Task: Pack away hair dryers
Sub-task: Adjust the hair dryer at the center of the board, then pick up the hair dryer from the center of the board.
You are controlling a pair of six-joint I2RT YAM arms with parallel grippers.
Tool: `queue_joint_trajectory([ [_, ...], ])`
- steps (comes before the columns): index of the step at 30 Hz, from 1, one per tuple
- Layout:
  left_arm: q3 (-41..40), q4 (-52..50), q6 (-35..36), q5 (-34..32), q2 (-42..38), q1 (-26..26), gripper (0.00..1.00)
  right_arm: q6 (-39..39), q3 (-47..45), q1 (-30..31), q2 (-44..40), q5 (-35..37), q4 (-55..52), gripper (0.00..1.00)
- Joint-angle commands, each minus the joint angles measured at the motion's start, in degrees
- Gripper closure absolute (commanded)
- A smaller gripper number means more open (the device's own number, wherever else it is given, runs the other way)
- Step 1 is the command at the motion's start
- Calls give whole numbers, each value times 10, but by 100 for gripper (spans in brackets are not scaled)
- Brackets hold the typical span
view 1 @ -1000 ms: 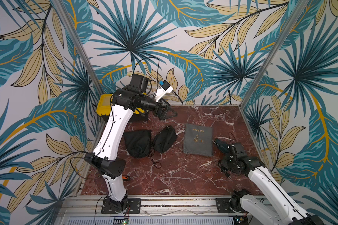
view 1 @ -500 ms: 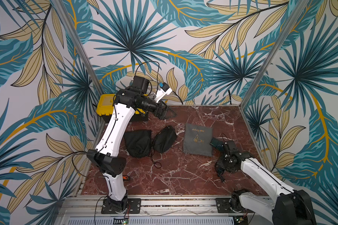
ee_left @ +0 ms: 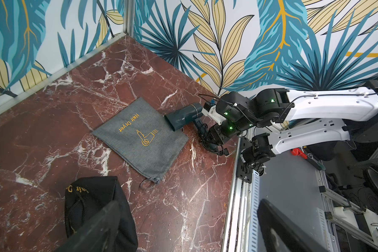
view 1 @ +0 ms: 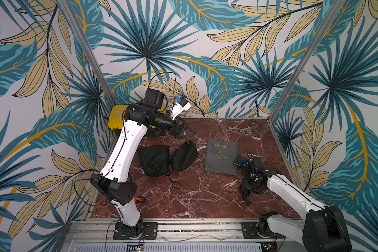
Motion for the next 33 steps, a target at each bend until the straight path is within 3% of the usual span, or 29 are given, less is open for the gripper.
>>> queue_joint_trajectory([
  [1, -18, 2, 11, 17, -20, 1, 1, -2, 15, 2, -7, -9, -47, 49],
  [11, -22, 1, 19, 15, -30, 0, 0, 8, 50, 1, -7, -4, -37, 37],
  [19, -30, 2, 25, 6, -34, 1, 0, 22, 87, 2, 103, 48, -28, 36],
  [33, -65, 2, 44, 4, -41, 0, 1, 39, 58, -2, 169, 44, 33, 38],
])
